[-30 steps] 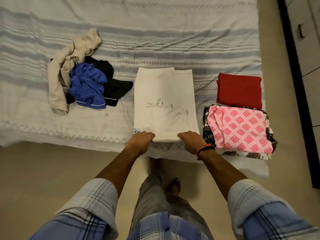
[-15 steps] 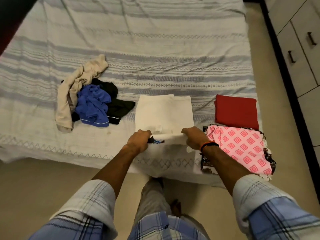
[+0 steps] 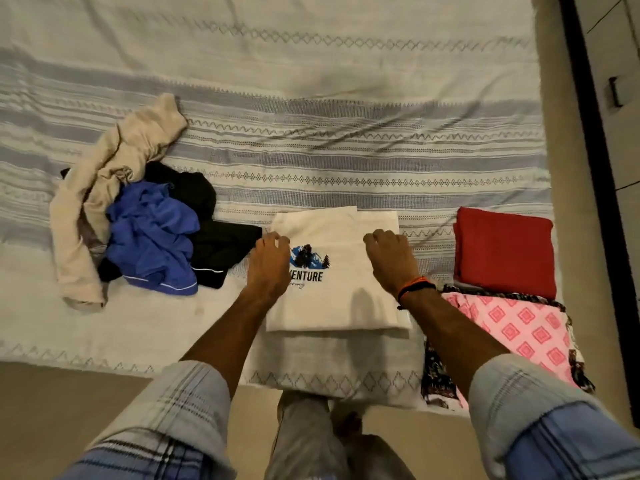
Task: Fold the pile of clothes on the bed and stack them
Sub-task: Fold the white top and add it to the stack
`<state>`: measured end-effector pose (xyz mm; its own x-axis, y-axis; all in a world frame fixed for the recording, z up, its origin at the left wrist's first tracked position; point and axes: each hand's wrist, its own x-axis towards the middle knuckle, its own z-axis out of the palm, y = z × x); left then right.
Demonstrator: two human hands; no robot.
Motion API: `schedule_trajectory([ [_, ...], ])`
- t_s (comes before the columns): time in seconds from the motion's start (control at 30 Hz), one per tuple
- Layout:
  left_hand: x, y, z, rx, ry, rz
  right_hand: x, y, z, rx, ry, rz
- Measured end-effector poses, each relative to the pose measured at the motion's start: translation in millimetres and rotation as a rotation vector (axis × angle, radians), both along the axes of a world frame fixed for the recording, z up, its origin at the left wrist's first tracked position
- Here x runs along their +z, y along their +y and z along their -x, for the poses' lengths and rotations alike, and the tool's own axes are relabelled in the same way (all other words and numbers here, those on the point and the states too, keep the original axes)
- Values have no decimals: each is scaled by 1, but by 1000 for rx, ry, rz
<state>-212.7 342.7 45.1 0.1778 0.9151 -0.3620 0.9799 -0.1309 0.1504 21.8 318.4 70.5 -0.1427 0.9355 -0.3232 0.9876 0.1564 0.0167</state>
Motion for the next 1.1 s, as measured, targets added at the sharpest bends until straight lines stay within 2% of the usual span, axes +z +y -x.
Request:
schedule_trajectory([
  [0.17,-41,-28,-10,-103,-40,271,-46,-29,28,-44,179,442],
  [0.27,-67,-48,-13,-158,-2,350,-76,-50,39,-76,187,545],
  [0.43,-105,-75,-13,-197,39,424,-104,-72,39,-27,74,508],
  [0.53,-116,-87,-10,-225,55,386,-117,-83,23,-7,-28,465],
  [0.8,-132,-98,-14,-207,74,287,-146,-92,0,50,-8,334],
  [1.1,-77,-94,-6,-251,149,429,-86,-92,-5,97,23,450],
])
